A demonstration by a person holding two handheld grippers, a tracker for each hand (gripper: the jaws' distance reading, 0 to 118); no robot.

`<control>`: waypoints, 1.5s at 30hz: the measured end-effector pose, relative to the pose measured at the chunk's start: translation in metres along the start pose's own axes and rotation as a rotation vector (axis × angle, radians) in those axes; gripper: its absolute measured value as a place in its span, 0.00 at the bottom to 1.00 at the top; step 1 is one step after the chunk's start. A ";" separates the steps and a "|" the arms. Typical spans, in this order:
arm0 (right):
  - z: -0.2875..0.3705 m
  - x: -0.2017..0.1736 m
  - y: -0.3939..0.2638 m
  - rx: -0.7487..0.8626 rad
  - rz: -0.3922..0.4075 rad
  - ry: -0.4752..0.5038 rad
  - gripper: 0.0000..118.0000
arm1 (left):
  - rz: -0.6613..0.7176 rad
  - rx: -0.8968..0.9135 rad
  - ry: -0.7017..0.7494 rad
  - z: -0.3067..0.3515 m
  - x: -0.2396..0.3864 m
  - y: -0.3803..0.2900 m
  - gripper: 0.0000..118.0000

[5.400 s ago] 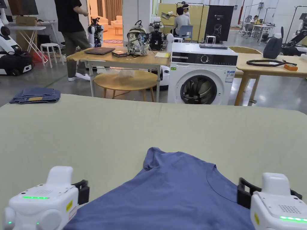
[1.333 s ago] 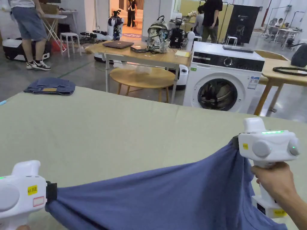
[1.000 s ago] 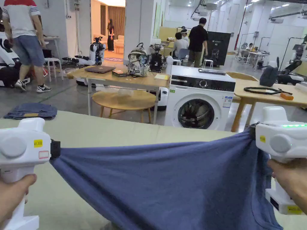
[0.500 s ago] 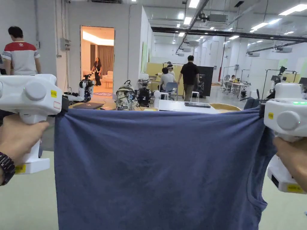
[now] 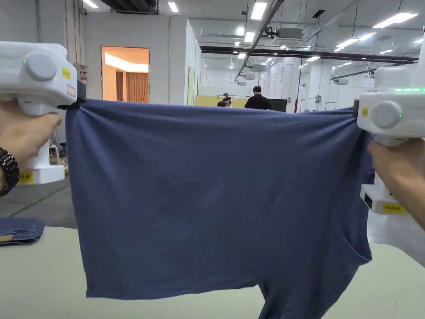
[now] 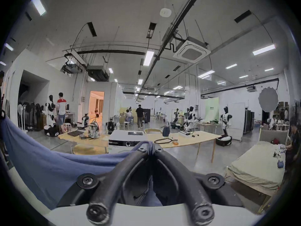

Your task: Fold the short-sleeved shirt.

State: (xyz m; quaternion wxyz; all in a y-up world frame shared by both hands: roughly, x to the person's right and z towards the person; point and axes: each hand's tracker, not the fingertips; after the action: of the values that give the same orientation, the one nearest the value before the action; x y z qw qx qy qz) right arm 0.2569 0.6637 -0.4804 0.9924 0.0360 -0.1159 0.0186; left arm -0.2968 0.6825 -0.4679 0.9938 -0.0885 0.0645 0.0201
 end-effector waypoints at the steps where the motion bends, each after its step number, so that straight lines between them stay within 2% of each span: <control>1: -0.003 -0.001 0.002 -0.002 -0.003 0.001 0.01 | -0.011 0.000 0.001 -0.003 0.002 0.002 0.00; 7: -0.008 -0.002 -0.015 -0.004 0.020 -0.001 0.01 | -0.043 -0.002 0.026 -0.019 0.013 -0.019 0.00; 16: 0.006 0.012 -0.103 -0.109 0.043 -0.004 0.01 | -0.030 -0.104 -0.015 -0.032 0.018 -0.108 0.00; 19: 0.020 0.017 -0.133 -0.153 0.078 -0.004 0.01 | -0.021 -0.144 -0.033 -0.026 0.017 -0.142 0.00; 24: 0.073 0.031 -0.163 -0.181 0.095 0.007 0.01 | 0.001 -0.185 -0.057 0.001 0.009 -0.188 0.00; 30: 0.152 0.043 -0.199 -0.189 0.100 0.020 0.01 | 0.015 -0.185 -0.094 0.065 -0.005 -0.236 0.00; 37: 0.247 0.055 -0.252 -0.279 0.118 0.047 0.01 | 0.021 -0.218 -0.109 0.139 -0.024 -0.313 0.00; 45: 0.326 0.062 -0.333 -0.421 0.199 0.075 0.01 | 0.049 -0.328 -0.107 0.195 -0.043 -0.410 0.00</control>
State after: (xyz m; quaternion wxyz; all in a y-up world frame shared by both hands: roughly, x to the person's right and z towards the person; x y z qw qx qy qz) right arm 0.2576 0.3089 -0.1725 0.9749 -0.1841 -0.0833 0.0933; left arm -0.2936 0.3126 -0.2006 0.9672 -0.2467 0.0094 0.0594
